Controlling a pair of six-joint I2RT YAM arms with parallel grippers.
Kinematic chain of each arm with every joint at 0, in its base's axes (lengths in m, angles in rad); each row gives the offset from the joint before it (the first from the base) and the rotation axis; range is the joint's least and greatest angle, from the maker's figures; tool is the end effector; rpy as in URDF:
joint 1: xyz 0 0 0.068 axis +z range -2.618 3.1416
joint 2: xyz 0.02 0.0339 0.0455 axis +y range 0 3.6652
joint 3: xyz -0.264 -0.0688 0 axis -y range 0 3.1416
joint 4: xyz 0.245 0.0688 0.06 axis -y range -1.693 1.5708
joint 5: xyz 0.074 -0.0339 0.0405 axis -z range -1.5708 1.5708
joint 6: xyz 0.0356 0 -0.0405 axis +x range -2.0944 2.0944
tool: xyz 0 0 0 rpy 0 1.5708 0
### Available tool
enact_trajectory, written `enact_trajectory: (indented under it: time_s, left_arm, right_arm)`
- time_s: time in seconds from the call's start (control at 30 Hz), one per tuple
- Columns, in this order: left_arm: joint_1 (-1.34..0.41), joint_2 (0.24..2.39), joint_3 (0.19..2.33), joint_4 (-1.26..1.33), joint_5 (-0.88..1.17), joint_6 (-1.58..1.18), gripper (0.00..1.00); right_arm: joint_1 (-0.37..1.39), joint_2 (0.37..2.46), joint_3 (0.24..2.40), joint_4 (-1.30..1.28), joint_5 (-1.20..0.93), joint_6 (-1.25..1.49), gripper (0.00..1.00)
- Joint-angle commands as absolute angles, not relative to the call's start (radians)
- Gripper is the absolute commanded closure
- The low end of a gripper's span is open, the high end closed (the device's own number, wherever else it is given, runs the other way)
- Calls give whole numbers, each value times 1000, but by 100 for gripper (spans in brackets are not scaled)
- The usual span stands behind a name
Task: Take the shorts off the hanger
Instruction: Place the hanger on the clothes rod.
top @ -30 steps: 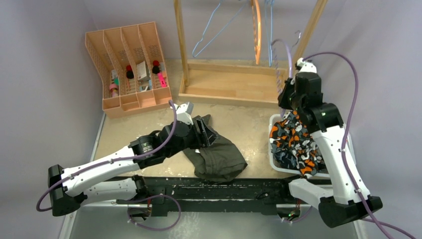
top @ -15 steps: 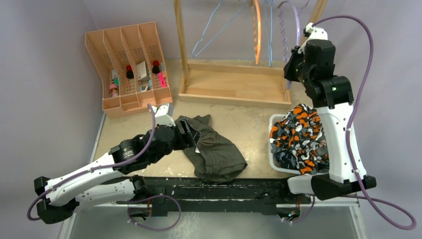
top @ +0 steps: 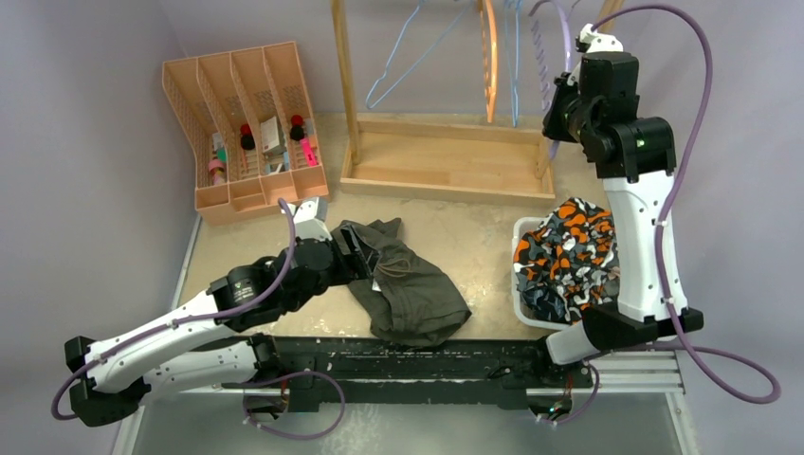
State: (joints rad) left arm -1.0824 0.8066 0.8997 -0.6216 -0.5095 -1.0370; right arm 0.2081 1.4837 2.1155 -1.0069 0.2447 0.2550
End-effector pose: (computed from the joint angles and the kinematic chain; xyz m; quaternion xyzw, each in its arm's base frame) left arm 0.0934 -0.1388 0.3336 -0.1064 0.8419 -0.3133 0.4263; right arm 0.2565 0.0453 0.5298 0.0879 0.8185 0.0300 0.5669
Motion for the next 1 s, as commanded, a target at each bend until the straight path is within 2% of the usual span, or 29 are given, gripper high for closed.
enact_trajectory:
  time_s: [0.0,0.33,0.97]
  left_arm:
    - [-1085,814,913,-596,-514,-1041,25]
    - [-1086,822,909,-592,-508,-1043,24]
    - [-1086,850,912,-580,-474,-1051,24]
  right_arm:
    - [204,1498,2207,-1019,257,214,100]
    - [198,1580,2346,-1053,242,210,100]
    - [192,1653,2465,-1085,163,271,100]
